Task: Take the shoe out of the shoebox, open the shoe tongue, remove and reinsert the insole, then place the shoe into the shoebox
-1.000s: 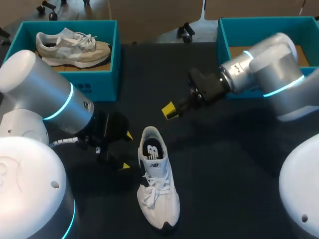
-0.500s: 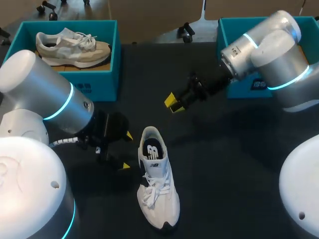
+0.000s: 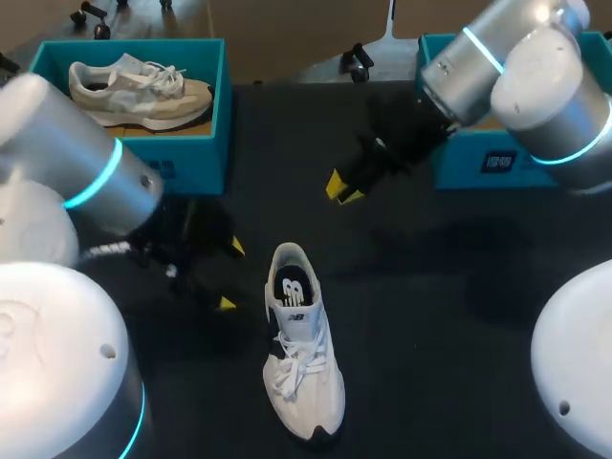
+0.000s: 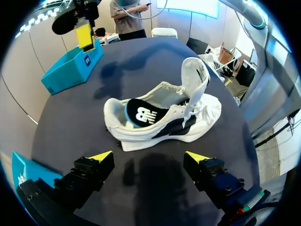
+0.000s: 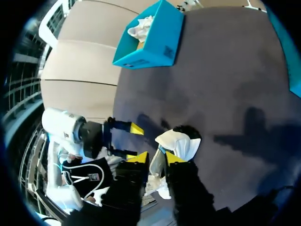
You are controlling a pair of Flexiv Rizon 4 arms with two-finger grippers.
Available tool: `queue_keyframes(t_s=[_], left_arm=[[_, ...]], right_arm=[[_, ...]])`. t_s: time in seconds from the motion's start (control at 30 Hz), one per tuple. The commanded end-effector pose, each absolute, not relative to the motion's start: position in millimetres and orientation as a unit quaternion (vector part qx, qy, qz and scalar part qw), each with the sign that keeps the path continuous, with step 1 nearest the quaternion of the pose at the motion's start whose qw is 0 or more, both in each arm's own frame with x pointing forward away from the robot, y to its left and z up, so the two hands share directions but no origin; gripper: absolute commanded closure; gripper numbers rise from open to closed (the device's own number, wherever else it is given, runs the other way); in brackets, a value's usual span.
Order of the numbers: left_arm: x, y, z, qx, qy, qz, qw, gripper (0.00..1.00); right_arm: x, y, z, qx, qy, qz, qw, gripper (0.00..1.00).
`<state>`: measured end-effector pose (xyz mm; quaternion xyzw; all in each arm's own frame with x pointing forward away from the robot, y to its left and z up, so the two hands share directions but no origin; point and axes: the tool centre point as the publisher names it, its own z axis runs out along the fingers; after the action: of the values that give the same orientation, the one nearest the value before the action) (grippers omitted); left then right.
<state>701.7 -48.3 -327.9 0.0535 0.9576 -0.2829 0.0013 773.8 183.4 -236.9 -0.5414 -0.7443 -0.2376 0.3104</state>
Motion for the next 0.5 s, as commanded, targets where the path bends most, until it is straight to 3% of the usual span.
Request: queue_keyframes(t_s=[0.03,0.5], left_arm=[[710.6,-4.9,-294.5,0.064,0.955,-0.290,-0.003,0.00],[773.8,86.6,-236.4,0.083,0.955,-0.286,-0.006,0.00]], right_arm=[[773.0,179.8,-230.3,-0.560,-0.763,-0.194,0.259,1.00],[781.4,175.0,-212.6,-0.612,-0.764,-0.118,0.166,1.00]])
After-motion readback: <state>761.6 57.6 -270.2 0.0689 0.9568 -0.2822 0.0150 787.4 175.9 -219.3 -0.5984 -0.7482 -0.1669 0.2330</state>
